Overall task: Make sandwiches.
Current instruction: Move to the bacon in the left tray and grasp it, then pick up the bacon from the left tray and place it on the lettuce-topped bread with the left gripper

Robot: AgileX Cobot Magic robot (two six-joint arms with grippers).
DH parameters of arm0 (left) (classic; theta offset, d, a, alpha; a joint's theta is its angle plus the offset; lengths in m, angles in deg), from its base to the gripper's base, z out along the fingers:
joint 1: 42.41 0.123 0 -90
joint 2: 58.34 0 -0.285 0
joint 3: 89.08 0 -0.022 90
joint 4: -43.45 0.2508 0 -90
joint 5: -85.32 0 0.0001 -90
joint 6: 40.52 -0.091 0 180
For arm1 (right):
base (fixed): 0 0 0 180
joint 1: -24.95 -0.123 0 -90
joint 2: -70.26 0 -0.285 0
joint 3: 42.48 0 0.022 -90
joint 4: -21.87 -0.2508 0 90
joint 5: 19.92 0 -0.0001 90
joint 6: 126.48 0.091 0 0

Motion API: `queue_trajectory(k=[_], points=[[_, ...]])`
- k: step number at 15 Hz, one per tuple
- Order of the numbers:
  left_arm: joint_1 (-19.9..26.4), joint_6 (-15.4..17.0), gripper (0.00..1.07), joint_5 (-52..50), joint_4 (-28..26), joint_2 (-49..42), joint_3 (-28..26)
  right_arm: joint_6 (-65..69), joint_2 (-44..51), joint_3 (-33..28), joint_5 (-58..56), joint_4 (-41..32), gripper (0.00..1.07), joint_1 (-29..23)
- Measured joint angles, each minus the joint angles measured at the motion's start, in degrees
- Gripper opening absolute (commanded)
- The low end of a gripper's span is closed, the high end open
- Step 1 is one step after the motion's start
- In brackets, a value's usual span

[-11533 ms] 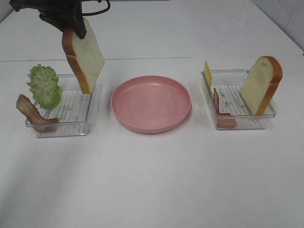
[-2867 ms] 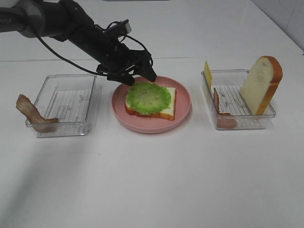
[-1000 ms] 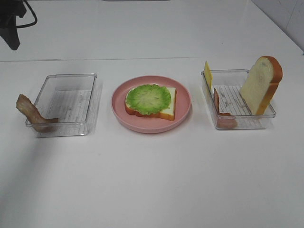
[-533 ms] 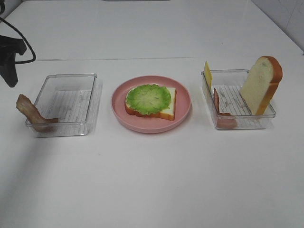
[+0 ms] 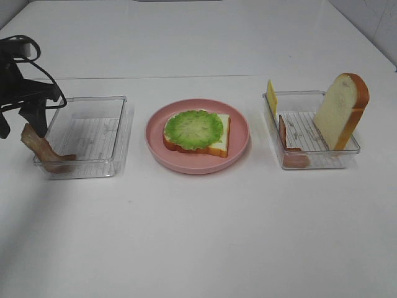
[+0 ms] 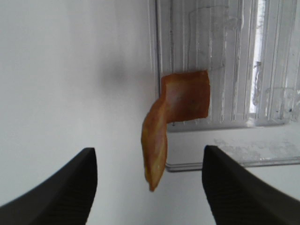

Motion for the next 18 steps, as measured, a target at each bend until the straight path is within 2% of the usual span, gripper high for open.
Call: queue_trajectory(k=[5,8,11,14,16,18], points=[[0.0,0.0,0.61,-4.4,-2.5,3.3,0.0,0.0,0.0,0.0,0.0,0.0,0.82,0.0],[0.0,0.0,0.41,-5.8,-2.6,3.6,0.0,0.0,0.0,0.0,0.0,0.0,0.82,0.0],[0.0,0.0,0.29,-6.0,-2.6,3.6,0.0,0.0,0.0,0.0,0.0,0.0,0.82,0.0],[0.0,-0.1,0.07,-6.0,-2.6,3.6,0.0,0.0,0.0,0.0,0.0,0.0,0.82,0.0],[0.0,-0.6,0.00,-6.0,-2.6,3.6,0.0,0.0,0.0,0.0,0.0,0.0,0.82,0.0],[0.0,-1.1,0.00,-6.0,-2.6,3.6,0.0,0.0,0.0,0.0,0.0,0.0,0.82,0.0]])
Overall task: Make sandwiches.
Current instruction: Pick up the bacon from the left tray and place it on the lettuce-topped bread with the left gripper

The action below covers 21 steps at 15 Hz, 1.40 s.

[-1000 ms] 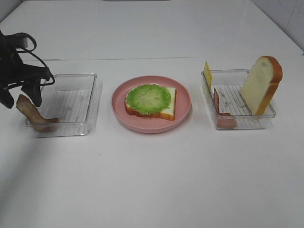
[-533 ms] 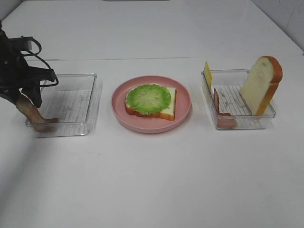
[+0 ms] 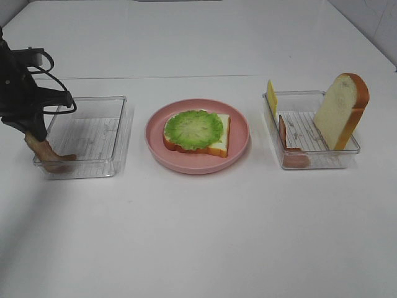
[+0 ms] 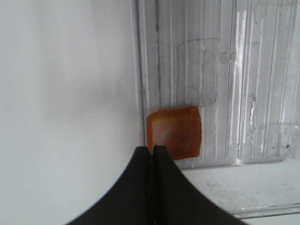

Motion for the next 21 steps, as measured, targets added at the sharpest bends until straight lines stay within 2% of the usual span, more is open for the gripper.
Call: queue_trajectory(k=[3,6,8,10,12,13,14,15,17,19,21], points=[[0.0,-0.1,0.00,0.0,-0.9,-0.5,0.0,0.0,0.0,0.0,0.0,0.0,0.82,0.0],[0.0,-3.0,0.00,0.4,-6.1,-3.0,-3.0,0.0,0.0,0.0,0.0,0.0,0.82,0.0],[0.0,-6.2,0.00,1.0,-12.7,-3.7,-7.4,0.0,0.0,0.0,0.0,0.0,0.82,0.0],[-0.2,-11.5,0.00,1.2,-24.4,-3.7,-12.6,0.0,0.0,0.0,0.0,0.0,0.82,0.0],[-0.9,-16.1,0.00,0.0,-33.7,-3.7,-14.5,0.0,0.0,0.0,0.0,0.0,0.82,0.0],[-1.2,-17.4,0.00,-0.5,-36.1,-3.7,-14.7,0.0,0.0,0.0,0.0,0.0,0.82,0.0],[-2.5,-21.2,0.00,-2.3,-42.5,-3.6,-14.7,0.0,0.0,0.0,0.0,0.0,0.82,0.0],[-3.0,-22.1,0.00,-2.9,-44.1,-3.5,-14.8,0.0,0.0,0.0,0.0,0.0,0.82,0.0],[-5.6,-25.5,0.00,-4.2,-50.9,-1.9,-15.9,0.0,0.0,0.0,0.0,0.0,0.82,0.0],[-10.0,-26.2,0.00,-4.0,-55.3,3.4,-19.8,0.0,0.0,0.0,0.0,0.0,0.82,0.0],[-13.0,-26.3,0.00,-2.5,-57.4,8.2,-23.1,0.0,0.0,0.0,0.0,0.0,0.82,0.0]])
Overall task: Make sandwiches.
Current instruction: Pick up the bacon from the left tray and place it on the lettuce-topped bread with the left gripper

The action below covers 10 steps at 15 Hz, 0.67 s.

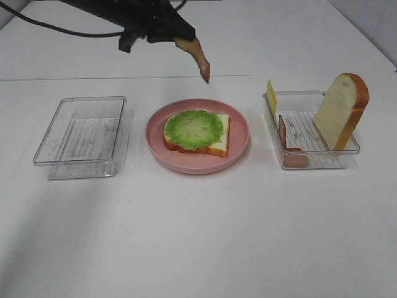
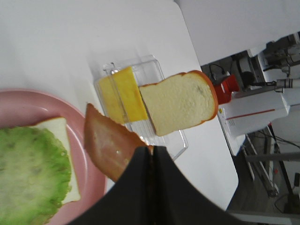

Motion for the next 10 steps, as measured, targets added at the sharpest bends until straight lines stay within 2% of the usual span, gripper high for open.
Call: queue_trajectory(k=[4,7,10], points=[[-3.6,0.0,0.00,1.9,-4.5,8.7,-4.7,0.0,0.0,0.0,0.0,0.0,0.82,0.0],[-3.7,-0.2,0.00,3.5,-6.4,12.8,-4.9,0.0,0.0,0.0,0.0,0.0,0.82,0.0],[-2.2,-0.8,0.00,2.2,-1.3,14.4,-4.9,0.0,0.0,0.0,0.0,0.0,0.82,0.0]])
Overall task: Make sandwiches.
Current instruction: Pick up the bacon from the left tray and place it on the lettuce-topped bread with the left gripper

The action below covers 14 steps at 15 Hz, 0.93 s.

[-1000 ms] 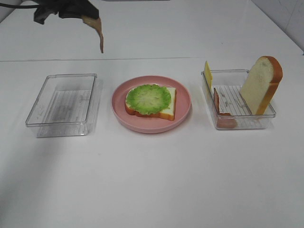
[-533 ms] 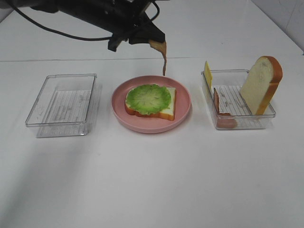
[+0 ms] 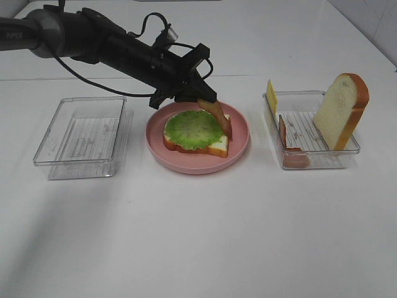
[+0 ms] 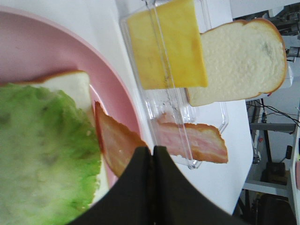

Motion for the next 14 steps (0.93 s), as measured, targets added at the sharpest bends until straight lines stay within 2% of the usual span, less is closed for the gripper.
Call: queue_trajectory(k=[4,6,9,11,14], points=[[1.4,0.0,0.00,-0.7,4.3,0.0,-0.1,0.0,0.0,0.0,0.0,0.0,0.82,0.0],[1.4,1.4,0.00,-0.7,7.4,0.0,-0.1,0.0,0.0,0.0,0.0,0.0,0.82,0.0],[1.4,3.7,0.19,-0.7,11.5,0.0,-0.1,0.0,0.0,0.0,0.0,0.0,0.82,0.0],[1.4,4.3,0.43,-0.6,15.1,0.0,-0.1,0.0,0.0,0.0,0.0,0.0,0.82,0.0],[1.4,4.9,0.45,-0.4,19.0,-0.1,-1.4,0.0,0.0,0.0,0.0,0.0,0.82,0.0]])
